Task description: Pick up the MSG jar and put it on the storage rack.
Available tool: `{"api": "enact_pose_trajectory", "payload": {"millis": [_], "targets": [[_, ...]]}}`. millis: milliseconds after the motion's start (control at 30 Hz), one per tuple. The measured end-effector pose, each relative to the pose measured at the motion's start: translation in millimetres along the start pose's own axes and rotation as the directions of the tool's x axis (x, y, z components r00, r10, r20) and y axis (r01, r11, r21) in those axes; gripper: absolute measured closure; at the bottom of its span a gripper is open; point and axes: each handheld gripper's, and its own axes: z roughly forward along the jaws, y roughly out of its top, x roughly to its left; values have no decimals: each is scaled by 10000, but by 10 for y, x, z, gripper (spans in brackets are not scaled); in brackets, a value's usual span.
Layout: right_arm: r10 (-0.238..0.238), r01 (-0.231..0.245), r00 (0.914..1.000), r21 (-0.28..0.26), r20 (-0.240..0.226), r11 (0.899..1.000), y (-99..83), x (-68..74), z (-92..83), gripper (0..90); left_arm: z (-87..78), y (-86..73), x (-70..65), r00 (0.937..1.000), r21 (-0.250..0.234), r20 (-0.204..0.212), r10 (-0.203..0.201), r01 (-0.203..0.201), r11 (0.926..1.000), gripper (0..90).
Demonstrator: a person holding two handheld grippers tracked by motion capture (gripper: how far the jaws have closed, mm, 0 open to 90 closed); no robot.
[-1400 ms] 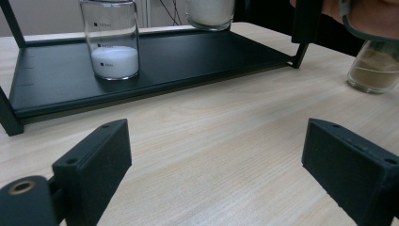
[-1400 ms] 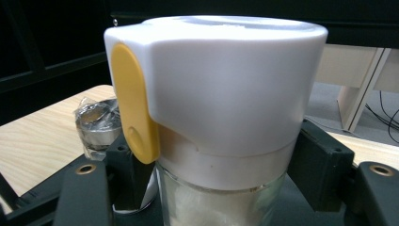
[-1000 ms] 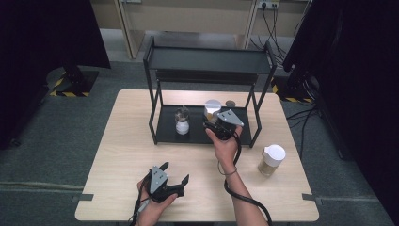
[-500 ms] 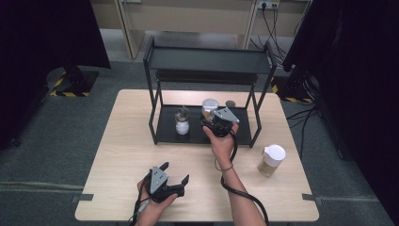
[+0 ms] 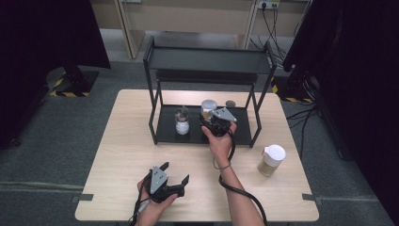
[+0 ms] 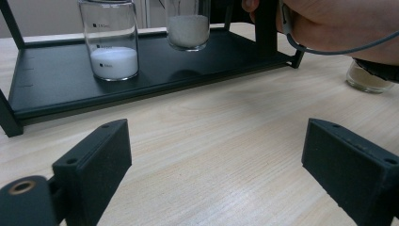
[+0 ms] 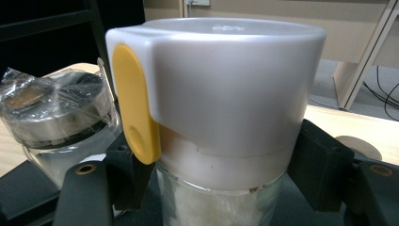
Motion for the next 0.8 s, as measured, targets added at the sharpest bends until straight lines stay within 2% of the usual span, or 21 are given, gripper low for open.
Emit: {"api": "enact_pose_trajectory", "payload": {"millis": [800], "targets": [[-100,96,9998,223,150,9997,-116,-5,75,308,-1,-1,-9,10000,-16,-9,92,-92,10000,82]]}}
